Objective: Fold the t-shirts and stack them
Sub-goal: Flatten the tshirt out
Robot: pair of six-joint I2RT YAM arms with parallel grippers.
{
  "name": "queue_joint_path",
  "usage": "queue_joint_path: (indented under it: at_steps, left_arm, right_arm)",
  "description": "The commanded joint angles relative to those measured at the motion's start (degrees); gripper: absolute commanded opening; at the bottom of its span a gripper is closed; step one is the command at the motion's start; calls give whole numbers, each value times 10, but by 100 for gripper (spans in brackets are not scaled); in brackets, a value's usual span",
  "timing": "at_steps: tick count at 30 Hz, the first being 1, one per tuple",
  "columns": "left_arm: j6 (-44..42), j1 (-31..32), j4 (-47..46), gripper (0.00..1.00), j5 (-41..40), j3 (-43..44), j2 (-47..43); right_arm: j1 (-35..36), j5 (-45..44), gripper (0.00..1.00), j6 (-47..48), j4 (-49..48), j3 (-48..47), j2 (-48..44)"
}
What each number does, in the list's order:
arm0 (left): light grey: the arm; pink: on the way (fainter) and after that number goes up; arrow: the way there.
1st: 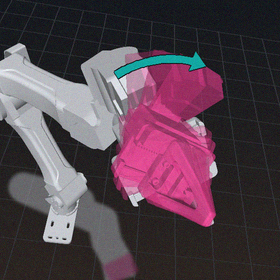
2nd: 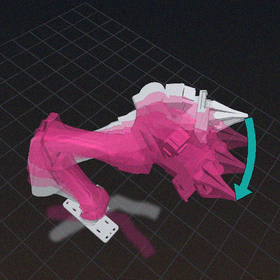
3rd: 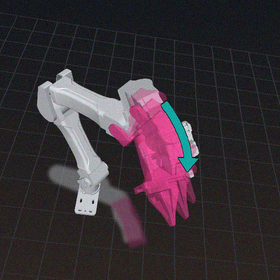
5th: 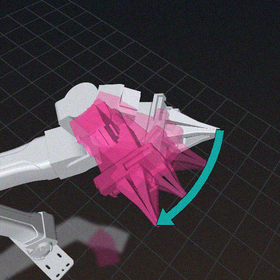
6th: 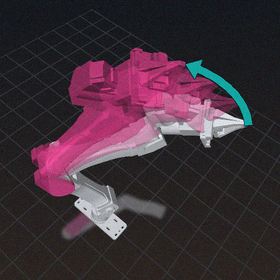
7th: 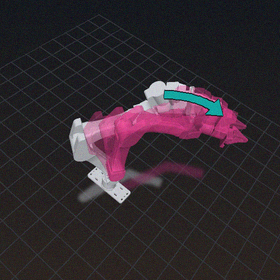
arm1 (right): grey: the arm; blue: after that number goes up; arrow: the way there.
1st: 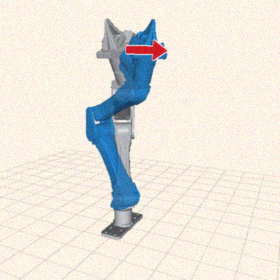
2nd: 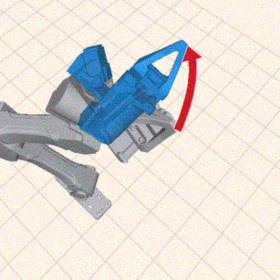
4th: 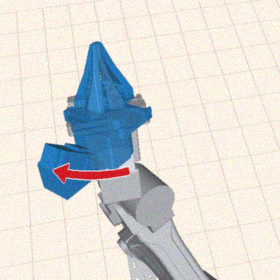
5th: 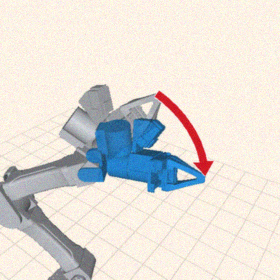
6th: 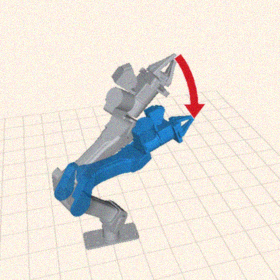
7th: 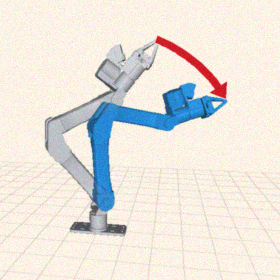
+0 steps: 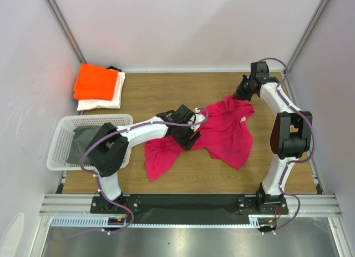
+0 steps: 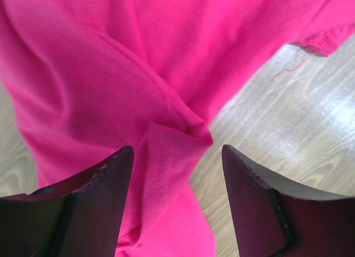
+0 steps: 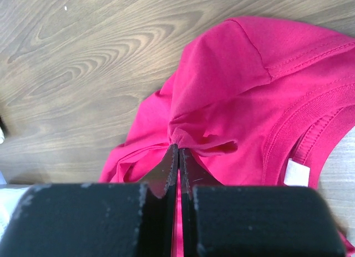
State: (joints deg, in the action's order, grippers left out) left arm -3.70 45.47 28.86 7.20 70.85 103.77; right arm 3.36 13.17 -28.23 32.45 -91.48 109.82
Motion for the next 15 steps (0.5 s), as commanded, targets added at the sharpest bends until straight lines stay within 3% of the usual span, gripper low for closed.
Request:
queue_joint_path:
  at_steps: [1,15]
  left_arm:
    - [-23,-23,-3,70,9,43,0]
    - [-31,-29,-13,58,69,28,35]
  right_arm:
    - [-2,11,0,5,-13,-3,-17]
    - [-2,11,0,1,-16,-4,-13]
